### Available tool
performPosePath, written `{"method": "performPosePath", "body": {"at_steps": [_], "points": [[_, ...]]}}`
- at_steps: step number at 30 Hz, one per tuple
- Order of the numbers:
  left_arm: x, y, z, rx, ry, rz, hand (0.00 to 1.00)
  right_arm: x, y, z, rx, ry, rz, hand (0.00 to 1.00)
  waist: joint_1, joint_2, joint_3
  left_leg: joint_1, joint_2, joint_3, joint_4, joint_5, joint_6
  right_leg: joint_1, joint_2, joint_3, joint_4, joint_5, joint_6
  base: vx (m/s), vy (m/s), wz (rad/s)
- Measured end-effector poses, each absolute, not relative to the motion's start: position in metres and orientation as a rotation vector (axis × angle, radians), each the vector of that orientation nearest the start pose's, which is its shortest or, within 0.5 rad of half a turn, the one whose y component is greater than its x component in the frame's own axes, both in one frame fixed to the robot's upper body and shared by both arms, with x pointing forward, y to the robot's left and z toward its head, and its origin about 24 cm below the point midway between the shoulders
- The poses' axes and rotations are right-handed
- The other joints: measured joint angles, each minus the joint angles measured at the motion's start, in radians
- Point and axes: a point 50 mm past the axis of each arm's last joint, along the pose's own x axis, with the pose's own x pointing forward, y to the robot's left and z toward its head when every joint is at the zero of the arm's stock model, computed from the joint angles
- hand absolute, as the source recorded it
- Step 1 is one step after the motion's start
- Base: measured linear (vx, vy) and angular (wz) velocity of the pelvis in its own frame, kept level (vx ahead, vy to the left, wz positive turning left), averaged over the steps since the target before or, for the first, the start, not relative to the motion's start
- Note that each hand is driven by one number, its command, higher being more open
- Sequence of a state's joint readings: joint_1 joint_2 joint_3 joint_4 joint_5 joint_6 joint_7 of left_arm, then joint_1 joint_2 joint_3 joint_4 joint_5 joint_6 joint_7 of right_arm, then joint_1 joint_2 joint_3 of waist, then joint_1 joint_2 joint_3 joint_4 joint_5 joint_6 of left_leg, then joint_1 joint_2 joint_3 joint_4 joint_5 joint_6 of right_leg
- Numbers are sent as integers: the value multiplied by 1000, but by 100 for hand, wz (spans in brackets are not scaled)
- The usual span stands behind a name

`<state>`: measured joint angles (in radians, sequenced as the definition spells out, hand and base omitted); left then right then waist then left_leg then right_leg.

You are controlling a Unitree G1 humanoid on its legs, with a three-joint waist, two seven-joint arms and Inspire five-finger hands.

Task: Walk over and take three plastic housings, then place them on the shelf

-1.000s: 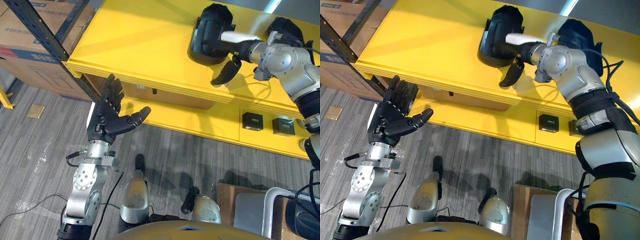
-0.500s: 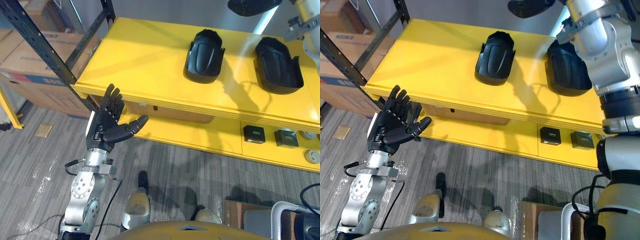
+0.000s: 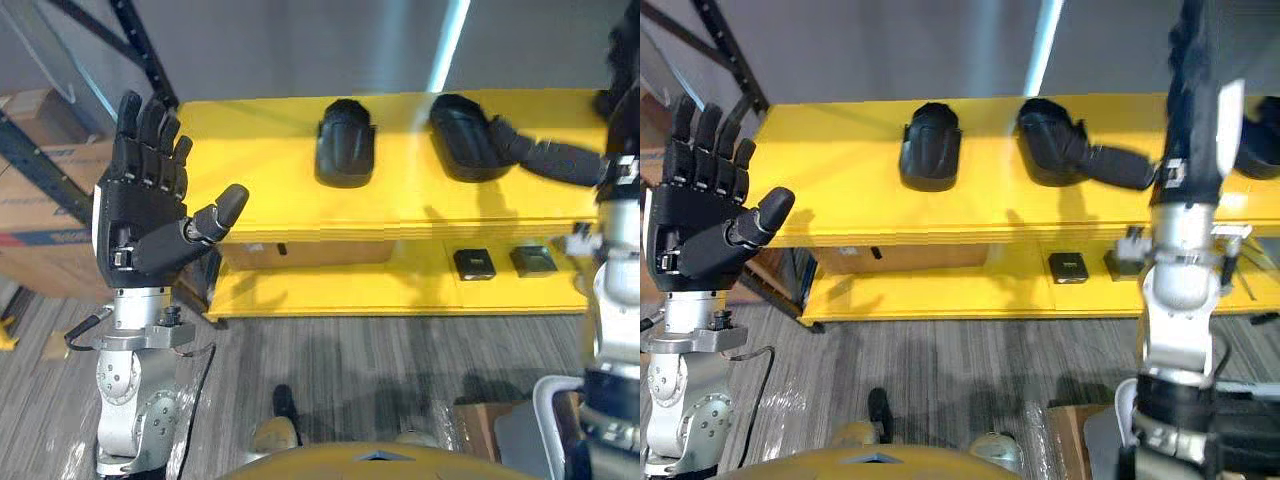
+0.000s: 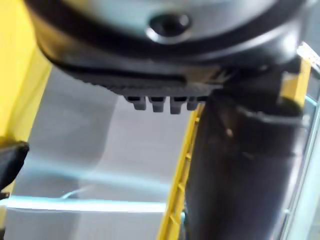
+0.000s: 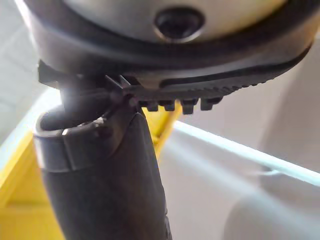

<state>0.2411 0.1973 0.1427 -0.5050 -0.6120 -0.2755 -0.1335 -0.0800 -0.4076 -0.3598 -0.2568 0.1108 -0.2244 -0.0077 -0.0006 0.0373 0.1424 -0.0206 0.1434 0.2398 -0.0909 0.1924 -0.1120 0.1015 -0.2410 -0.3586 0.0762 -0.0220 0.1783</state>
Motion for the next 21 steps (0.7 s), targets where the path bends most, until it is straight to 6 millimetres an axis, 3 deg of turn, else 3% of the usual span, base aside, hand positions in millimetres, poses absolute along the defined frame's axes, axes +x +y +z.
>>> {"method": "performPosePath", "body": {"at_steps": [4, 7, 17, 21], "points": [[186, 206, 135, -276, -562, -7, 100, 207, -257, 138, -41, -536, -294, 100, -16, -1, -9, 2, 23, 42, 0, -4, -7, -25, 22, 40, -37, 18, -8, -43, -29, -34], [187, 206, 128, -238, -517, 49, 100, 195, -250, 118, 81, -478, -309, 100, -33, -1, -15, 6, 24, 61, 0, -8, -10, -33, 24, 61, -48, 29, -14, 2, -10, -22], [201, 207, 89, -228, -271, 103, 100, 193, -244, 115, 93, -465, -305, 100, -44, -13, -54, 15, 24, 93, 1, -10, -7, -42, 26, 98, -61, 47, -6, 21, -5, -11], [205, 213, 83, -226, -240, 181, 100, 188, -246, 107, 138, -427, -283, 100, -62, -9, -55, -29, 27, 125, 1, -21, -13, -118, 25, 137, -58, 52, -16, -51, 11, -25]]}}
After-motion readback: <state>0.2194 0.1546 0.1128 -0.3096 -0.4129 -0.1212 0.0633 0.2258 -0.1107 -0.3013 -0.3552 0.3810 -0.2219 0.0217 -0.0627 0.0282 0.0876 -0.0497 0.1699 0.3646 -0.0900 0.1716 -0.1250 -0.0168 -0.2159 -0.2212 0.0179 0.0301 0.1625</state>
